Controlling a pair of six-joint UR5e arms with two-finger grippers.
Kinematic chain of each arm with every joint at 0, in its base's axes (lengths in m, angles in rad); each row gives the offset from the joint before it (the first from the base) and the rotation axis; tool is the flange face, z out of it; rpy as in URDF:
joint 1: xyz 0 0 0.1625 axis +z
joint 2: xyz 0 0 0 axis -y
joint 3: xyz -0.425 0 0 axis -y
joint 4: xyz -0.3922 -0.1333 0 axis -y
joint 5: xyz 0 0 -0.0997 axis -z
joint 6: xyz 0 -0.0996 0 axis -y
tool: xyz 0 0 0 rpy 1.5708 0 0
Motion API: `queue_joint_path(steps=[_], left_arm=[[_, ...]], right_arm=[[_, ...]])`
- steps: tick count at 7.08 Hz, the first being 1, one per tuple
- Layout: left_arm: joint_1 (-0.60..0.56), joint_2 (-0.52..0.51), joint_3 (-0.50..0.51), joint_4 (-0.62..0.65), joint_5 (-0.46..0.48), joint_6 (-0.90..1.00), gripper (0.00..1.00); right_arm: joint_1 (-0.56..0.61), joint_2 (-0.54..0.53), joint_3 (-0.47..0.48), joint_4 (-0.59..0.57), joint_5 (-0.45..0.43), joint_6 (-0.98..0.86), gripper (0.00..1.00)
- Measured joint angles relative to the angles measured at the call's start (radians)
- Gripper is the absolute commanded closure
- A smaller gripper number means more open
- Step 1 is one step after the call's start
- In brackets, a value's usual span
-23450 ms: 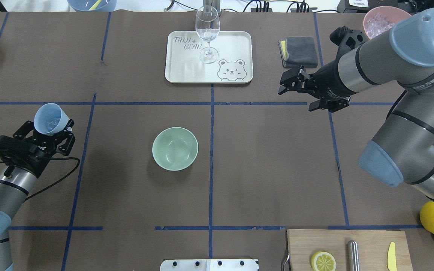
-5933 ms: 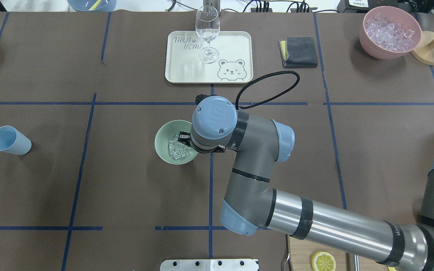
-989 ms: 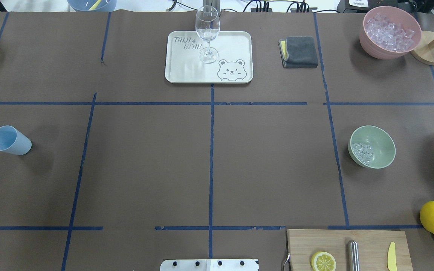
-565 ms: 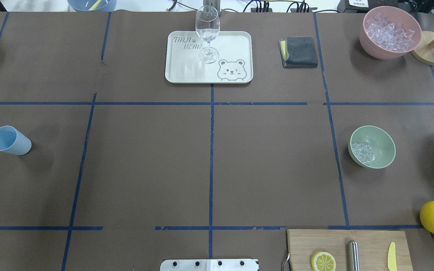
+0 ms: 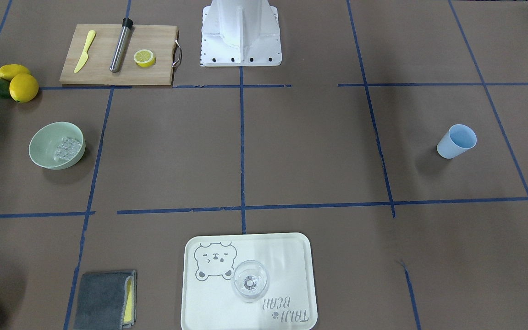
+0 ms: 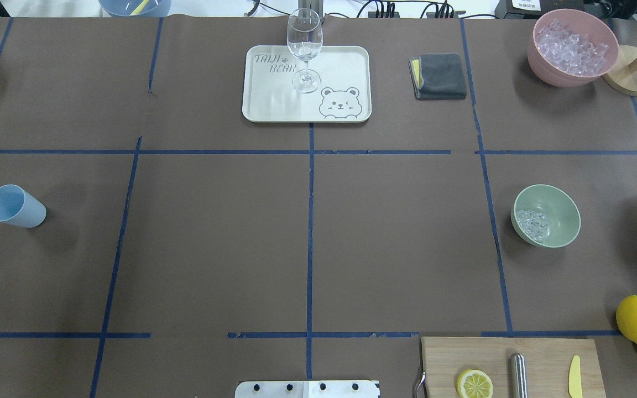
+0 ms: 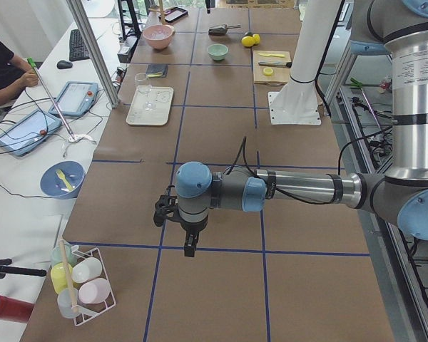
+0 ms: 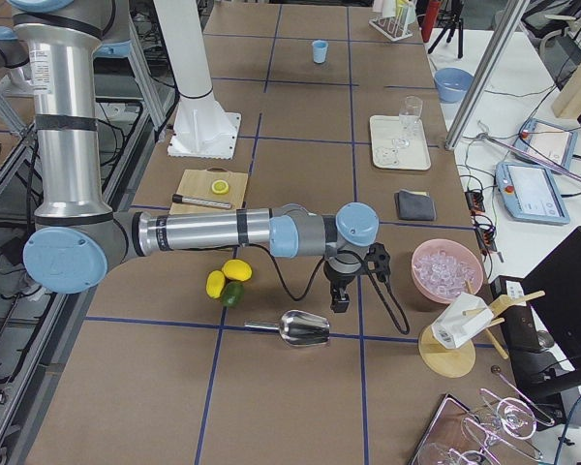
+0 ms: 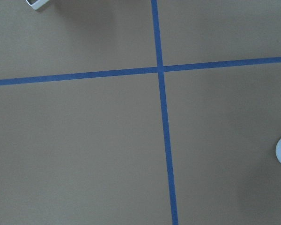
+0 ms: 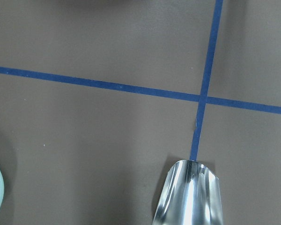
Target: Pour ice into bowl
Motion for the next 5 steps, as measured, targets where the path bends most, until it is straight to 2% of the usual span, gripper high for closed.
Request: queue_joint_path(steps=[5], left_arm=[[0.0,0.011,0.011,-0.005,0.009,0.003,0.0]], right_arm=[[-0.006,-0.008,-0.005,-0.005,0.014,0.036,0.0]])
